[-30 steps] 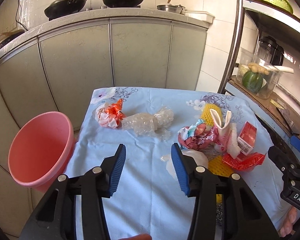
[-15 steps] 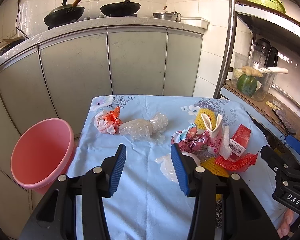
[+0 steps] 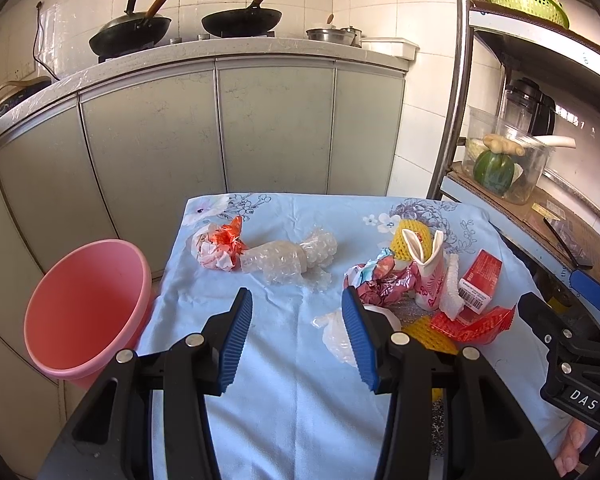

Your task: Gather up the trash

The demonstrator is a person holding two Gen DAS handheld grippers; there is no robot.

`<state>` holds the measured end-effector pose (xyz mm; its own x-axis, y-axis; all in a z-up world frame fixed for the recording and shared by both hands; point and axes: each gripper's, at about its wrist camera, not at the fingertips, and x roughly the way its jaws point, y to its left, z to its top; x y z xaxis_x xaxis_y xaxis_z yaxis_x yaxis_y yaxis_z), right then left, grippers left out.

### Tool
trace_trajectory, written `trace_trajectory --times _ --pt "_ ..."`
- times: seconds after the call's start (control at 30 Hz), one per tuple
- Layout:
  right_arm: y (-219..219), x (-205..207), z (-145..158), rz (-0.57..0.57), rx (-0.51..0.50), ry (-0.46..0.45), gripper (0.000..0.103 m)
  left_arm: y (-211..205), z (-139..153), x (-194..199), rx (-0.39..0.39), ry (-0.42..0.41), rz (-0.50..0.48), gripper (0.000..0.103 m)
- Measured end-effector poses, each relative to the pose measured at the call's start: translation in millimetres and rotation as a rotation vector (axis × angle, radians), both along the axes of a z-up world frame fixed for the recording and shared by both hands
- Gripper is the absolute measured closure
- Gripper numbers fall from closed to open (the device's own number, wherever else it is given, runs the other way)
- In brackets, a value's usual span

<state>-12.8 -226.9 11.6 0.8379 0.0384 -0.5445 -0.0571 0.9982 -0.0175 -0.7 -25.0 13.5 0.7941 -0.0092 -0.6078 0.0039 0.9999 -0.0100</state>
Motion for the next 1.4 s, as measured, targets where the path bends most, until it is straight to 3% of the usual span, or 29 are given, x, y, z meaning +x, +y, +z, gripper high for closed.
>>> trace_trajectory --times 1.4 --pt "2.2 5.1 3.2 0.006 -0.016 -0.001 0.007 -0.3 1.7 0.6 -0.003 0.001 -0.009 0.056"
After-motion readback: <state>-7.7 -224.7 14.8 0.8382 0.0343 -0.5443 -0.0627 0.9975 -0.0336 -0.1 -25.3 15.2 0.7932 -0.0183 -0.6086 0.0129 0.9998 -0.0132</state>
